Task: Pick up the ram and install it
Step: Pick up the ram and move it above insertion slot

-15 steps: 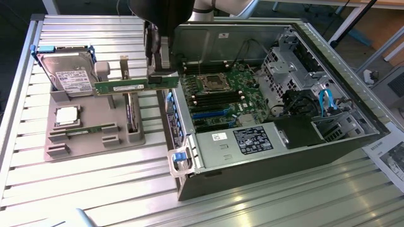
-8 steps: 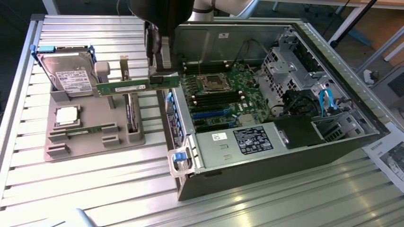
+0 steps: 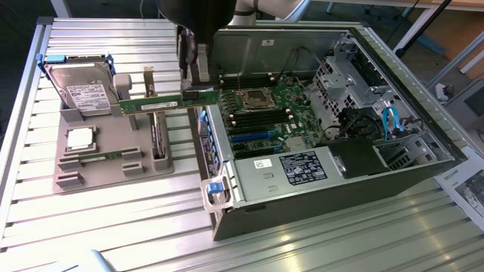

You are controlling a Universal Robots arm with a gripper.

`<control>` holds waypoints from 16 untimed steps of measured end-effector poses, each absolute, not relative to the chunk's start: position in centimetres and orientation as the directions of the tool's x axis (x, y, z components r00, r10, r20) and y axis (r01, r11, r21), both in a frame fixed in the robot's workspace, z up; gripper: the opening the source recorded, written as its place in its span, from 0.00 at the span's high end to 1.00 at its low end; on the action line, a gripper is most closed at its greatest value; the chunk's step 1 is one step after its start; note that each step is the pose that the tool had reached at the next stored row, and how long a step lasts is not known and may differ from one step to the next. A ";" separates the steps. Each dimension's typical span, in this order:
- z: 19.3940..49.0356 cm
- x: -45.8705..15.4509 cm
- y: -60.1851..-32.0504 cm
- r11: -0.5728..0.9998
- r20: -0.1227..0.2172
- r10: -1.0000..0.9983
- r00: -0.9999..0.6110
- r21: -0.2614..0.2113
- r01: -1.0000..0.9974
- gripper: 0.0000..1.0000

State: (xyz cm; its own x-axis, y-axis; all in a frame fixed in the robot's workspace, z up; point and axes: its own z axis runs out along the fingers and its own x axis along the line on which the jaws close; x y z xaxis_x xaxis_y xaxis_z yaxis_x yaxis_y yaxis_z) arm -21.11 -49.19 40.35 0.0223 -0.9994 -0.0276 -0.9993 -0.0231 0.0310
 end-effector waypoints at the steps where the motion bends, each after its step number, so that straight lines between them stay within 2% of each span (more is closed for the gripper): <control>1: 40.4 -20.7 -49.2 -0.023 -0.027 -0.999 0.022 0.031 -0.999 0.88; 16: 40.3 -13.9 -49.3 -0.025 -0.027 -0.999 0.024 0.031 -0.999 0.88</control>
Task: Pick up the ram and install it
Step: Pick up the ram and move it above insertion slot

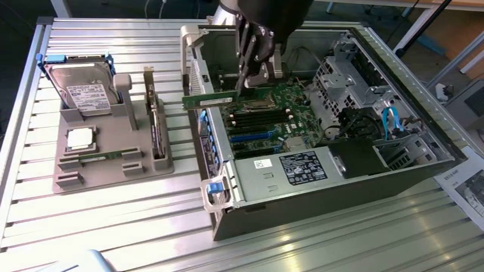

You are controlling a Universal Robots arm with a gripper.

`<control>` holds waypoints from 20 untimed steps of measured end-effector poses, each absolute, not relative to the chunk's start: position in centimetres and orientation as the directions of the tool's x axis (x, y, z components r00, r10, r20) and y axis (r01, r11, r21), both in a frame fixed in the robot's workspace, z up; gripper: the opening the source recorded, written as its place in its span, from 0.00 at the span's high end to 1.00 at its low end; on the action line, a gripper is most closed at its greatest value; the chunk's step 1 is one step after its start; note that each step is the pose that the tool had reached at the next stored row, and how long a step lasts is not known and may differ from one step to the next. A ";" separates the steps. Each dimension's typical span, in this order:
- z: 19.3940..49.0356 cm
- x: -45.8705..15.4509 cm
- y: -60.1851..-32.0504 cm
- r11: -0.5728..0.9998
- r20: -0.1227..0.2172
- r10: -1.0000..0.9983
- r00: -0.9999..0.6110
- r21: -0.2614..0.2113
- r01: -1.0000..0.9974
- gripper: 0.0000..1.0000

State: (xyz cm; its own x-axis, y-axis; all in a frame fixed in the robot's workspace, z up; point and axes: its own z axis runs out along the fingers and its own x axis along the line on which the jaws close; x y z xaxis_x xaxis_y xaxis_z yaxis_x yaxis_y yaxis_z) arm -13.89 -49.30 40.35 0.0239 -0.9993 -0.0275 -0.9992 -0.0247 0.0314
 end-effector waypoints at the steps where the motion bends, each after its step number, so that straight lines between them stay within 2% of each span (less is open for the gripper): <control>1: 40.3 -13.1 -49.3 -0.025 -0.028 -0.999 0.024 0.032 -0.999 0.88; 20: 40.4 -5.5 -49.4 -0.031 -0.028 -0.999 0.030 0.035 -0.999 0.88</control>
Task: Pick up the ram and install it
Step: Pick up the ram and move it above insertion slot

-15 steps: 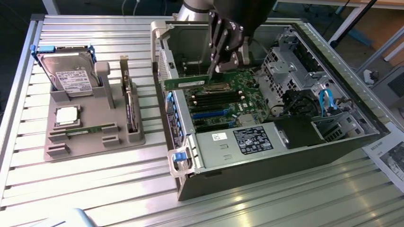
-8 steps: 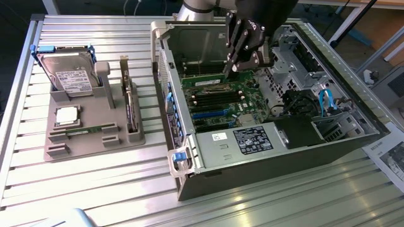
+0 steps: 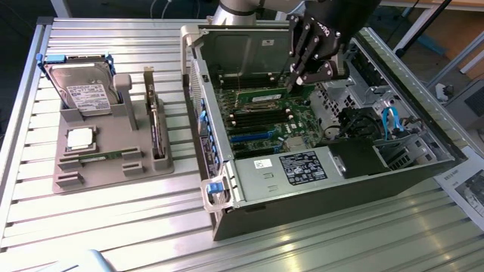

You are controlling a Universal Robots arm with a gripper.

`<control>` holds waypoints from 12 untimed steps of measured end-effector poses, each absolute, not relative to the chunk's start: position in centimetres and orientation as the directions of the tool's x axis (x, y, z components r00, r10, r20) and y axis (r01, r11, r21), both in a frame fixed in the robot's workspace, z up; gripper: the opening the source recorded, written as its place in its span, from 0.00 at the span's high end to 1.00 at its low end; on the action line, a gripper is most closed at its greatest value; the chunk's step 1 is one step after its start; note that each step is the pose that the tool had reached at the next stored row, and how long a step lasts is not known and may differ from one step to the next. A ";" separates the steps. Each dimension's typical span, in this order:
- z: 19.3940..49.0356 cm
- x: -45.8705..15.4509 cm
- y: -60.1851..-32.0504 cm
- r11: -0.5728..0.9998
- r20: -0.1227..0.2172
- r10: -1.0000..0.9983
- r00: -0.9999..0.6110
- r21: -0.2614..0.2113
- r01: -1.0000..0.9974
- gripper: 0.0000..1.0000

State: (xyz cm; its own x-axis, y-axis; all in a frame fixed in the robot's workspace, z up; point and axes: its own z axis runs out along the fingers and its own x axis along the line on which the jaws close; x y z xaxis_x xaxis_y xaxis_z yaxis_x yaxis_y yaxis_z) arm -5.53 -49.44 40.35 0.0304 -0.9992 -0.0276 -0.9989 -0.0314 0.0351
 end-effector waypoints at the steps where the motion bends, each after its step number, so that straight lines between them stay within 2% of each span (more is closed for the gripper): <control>1: 40.3 -5.3 -49.4 -0.031 -0.028 -0.999 0.030 0.035 -0.999 0.88; 12: 40.4 -4.7 -49.4 -0.031 -0.028 -0.999 0.030 0.059 -0.998 0.88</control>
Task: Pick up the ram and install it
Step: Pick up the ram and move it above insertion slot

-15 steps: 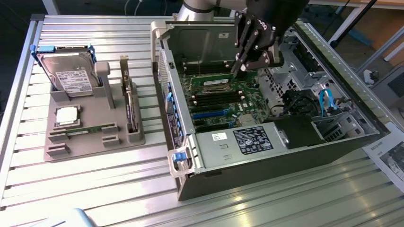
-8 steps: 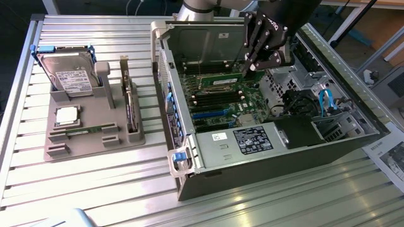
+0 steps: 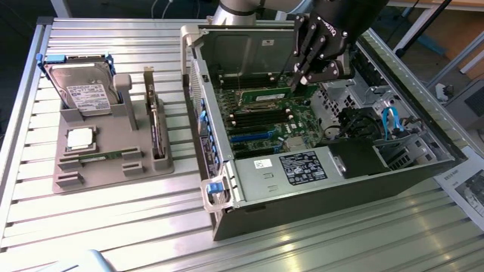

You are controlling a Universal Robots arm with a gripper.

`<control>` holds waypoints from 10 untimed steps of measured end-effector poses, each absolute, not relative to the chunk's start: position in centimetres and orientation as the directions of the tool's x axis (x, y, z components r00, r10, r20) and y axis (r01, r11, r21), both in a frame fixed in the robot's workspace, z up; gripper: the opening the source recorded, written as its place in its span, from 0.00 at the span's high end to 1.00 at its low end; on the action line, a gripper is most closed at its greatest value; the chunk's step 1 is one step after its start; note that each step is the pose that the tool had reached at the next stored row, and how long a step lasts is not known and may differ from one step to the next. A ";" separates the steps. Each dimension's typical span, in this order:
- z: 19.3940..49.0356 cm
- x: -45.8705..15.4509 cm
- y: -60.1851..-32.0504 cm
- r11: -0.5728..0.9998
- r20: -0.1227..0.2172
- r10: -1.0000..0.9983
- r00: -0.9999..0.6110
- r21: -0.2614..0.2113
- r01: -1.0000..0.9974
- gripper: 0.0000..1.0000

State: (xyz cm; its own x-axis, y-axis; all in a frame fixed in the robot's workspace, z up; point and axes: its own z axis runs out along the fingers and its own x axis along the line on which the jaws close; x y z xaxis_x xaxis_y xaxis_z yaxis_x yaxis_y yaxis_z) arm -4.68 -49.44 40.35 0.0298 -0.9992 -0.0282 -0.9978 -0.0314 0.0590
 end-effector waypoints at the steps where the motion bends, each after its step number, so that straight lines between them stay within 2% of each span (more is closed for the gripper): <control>1: 40.4 -4.7 -49.4 -0.031 -0.028 -0.999 0.030 0.059 -0.998 0.88; 10: 40.3 -1.5 -49.5 -0.032 -0.028 -0.999 0.030 0.061 -0.998 0.88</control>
State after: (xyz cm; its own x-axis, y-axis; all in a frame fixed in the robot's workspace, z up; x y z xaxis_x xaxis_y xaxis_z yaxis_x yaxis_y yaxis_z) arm -1.46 -49.45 40.35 0.0298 -0.9992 -0.0284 -0.9977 -0.0315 0.0608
